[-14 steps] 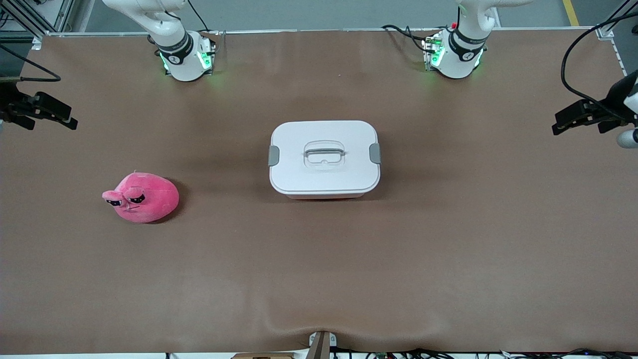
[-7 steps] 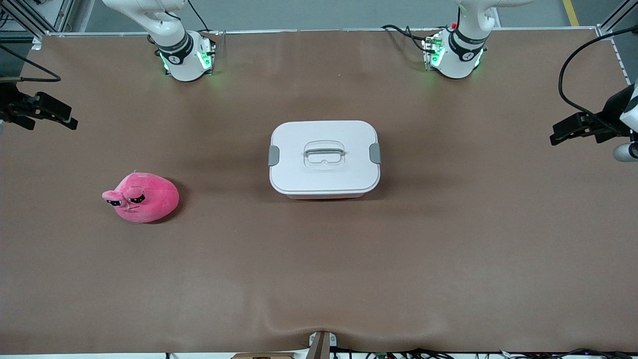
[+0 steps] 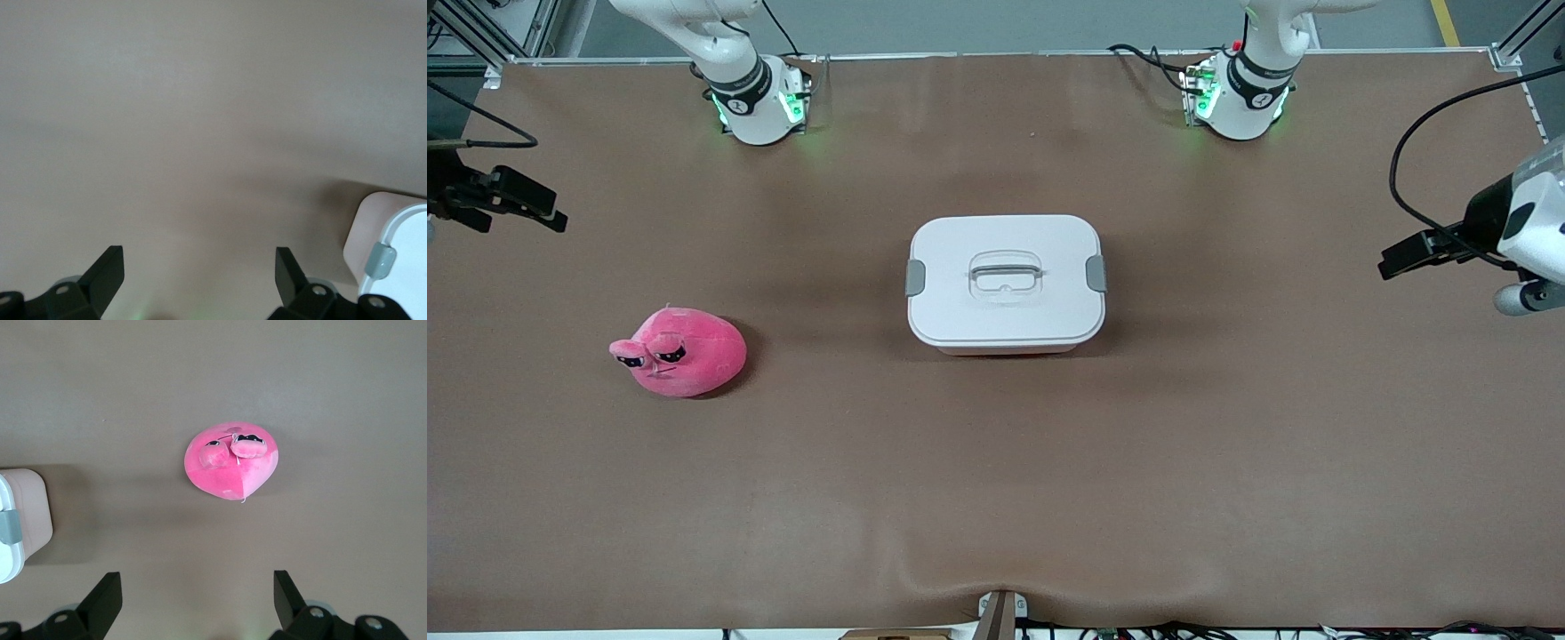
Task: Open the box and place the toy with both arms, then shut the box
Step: 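Reach the right gripper to the pink toy while the left gripper reaches the lid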
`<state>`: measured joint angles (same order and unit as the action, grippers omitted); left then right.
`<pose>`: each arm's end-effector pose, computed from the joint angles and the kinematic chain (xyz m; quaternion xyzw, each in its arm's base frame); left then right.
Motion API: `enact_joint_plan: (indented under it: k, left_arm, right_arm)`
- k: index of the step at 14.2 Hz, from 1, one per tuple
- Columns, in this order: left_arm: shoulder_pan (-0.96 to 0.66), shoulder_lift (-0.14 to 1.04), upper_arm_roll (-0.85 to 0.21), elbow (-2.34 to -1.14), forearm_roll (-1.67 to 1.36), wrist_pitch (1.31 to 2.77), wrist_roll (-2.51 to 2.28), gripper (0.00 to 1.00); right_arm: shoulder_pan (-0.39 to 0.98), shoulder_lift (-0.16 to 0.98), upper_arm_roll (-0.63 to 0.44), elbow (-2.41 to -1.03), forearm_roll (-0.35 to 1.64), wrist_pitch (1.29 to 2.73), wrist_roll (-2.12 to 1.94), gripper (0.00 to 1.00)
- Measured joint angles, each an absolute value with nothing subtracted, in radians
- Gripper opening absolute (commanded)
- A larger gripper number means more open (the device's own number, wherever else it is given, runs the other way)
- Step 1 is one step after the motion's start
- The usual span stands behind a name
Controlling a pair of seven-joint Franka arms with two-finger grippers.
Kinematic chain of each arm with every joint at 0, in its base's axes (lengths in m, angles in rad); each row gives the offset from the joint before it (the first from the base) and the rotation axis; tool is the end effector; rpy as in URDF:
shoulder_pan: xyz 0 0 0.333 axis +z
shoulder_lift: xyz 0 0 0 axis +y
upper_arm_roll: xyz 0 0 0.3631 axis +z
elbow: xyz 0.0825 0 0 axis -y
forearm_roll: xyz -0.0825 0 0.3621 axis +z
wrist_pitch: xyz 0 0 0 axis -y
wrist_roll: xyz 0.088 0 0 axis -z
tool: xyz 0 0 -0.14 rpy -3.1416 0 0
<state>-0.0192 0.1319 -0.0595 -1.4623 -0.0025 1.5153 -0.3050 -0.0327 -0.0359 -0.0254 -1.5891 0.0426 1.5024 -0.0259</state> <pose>0.5685 -0.0427 0.6097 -0.9928 -0.1129 0.0396 0.0024 0.5103 -0.0237 0.6435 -0.9993 0.0152 0.0245 0.0228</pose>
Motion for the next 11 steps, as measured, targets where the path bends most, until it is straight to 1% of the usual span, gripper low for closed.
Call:
enact_joint_plan:
  k: [6,11]
  left_arm:
    - [-0.023,0.149,-0.108,-1.461,-0.003,1.543,-0.482,1.0]
    - [-0.025,0.161,-0.174,-1.461,-0.003,1.546,-0.674,1.0]
  right_arm:
    - [-0.033,-0.03,-0.025,-1.619,0.043,1.542,-0.028,1.0]
    - [-0.033,-0.026,-0.026,-1.719,0.043,1.669,-0.087,1.0]
